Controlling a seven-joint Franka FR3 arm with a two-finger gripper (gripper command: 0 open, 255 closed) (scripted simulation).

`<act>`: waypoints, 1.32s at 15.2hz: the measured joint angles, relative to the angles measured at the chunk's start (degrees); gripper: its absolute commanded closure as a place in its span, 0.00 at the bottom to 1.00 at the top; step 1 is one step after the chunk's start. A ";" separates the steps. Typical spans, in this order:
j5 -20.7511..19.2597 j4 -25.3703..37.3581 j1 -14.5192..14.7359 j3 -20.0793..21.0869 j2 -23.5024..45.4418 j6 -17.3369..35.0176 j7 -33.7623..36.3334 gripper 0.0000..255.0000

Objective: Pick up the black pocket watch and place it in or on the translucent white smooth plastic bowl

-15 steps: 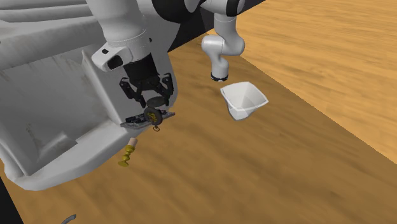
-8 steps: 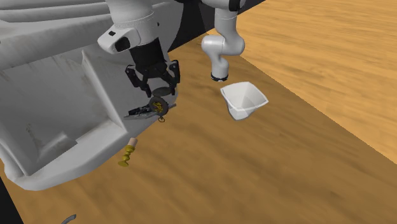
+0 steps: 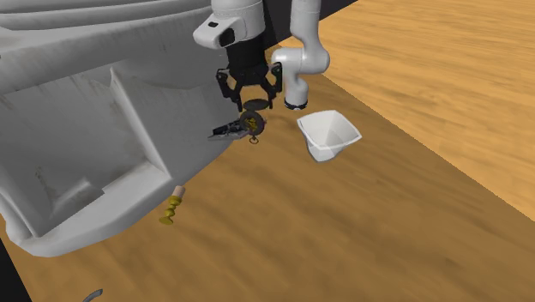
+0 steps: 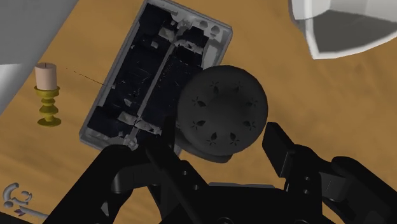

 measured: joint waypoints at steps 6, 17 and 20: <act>-2.03 -10.46 2.46 4.24 -11.03 0.38 7.20 1.00; -0.43 -24.15 5.79 14.29 -28.80 -2.59 20.87 1.00; 0.89 -25.45 6.67 16.82 -31.75 -3.89 24.09 1.00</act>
